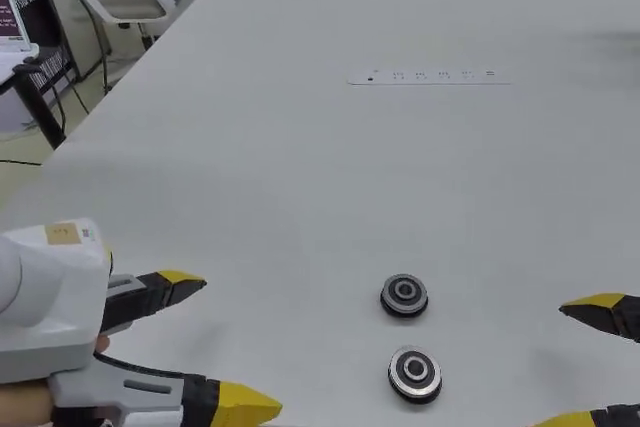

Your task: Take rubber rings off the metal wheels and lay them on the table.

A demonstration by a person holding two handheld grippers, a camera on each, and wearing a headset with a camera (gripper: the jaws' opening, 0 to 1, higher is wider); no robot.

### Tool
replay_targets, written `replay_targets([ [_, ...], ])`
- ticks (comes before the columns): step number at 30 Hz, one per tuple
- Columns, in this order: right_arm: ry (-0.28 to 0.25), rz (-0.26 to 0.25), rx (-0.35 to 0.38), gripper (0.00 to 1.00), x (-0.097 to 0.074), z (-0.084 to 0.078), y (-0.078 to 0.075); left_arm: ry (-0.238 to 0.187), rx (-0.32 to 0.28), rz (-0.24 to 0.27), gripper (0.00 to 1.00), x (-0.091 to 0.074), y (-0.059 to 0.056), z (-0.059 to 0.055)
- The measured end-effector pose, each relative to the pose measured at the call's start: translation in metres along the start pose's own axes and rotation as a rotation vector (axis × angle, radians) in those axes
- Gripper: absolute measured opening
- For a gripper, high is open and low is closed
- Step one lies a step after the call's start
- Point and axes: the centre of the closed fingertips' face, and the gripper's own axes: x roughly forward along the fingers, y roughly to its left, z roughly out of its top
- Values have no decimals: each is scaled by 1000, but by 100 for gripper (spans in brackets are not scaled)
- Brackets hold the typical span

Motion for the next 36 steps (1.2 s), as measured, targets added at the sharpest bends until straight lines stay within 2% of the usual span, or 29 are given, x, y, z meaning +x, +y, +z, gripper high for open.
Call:
replay_targets([
  [4, 15, 3, -14, 83, 1, -3, -1, -11, 6, 4, 94, -5, -1, 4],
  [8, 26, 10, -15, 82, 2, -6, -1, -41, 3, 13, 94, -10, 0, 10],
  [15, 21, 20, -16, 77, 3, -6, -1, -46, 13, 21, 94, -11, 2, 12],
  [25, -13, 9, -21, 72, 2, -1, -6, -37, 34, -16, 92, -8, -6, 14],
  [28, -20, 12, -16, 70, 3, 0, -7, -27, 48, -41, 92, -7, -10, 14],
  [36, -19, 46, -33, 64, 8, 3, -5, -30, 68, -75, 88, -6, -18, 20],
])
